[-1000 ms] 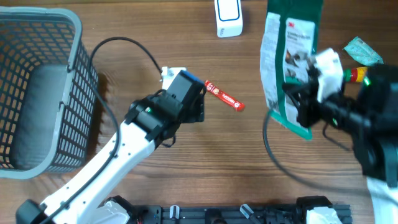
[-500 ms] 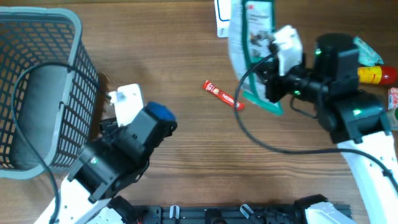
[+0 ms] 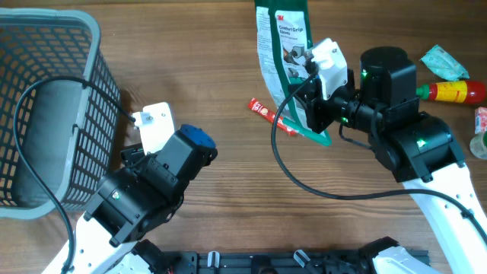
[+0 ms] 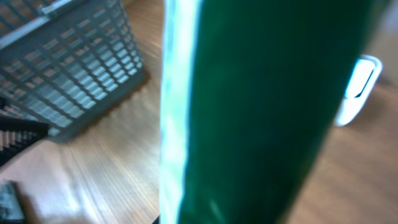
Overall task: Scan the item barcode
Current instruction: 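Hold the glove pack under the white scanner with the right gripper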
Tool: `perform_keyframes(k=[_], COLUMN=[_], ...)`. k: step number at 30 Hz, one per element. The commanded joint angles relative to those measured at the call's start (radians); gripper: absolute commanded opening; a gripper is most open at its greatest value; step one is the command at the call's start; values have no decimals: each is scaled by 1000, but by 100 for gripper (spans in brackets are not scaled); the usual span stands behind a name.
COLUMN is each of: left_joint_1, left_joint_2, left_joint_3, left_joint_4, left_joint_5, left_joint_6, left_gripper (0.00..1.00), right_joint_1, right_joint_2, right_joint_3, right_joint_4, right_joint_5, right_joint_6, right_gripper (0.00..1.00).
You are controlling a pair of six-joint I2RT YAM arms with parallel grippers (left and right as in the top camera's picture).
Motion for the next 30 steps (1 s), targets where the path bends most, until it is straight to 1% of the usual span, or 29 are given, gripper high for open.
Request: perform_keyframes(k=[1,3,5,9,15,16,19,21,27,30], left_joint_1=[-4,-4,-4,-4,-4,-4,-4,-4,-4,-4], left_joint_2=[4,4,4,4,4,4,4,4,4,4], left_joint_3=[1,1,1,1,1,1,1,1,1,1], left_joint_4=[0,0,0,0,0,0,-1,0,0,0], left_joint_5=[-27,-27,-27,-27,-27,-27,-27,-27,-27,-27], left_joint_6=[-19,-19,-19,-19,-19,-19,-19,-19,-19,-19], left_gripper=[100,100,100,100,100,100,100,100,100,100], right_joint_1=[-32,-66,-116,-203,-294,-301,-304,-304,-304,-304], right_joint_2=[-10,-10,-10,-8,-7,-7,-6,-5,-3,-3], right_joint_3=[19,19,19,19,19,19,19,19,19,19], right_joint_4=[-7,-21,-64,-155,-173,-177,-264,-316,-343,-326], right_joint_5=[-259,-421,-526,-582,-776,-783,-801,-801,-788,-690], right_joint_6=[184,187,185,201,188,181,60,16,9,5], right_gripper=[4,4,4,4,4,4,4,4,4,4])
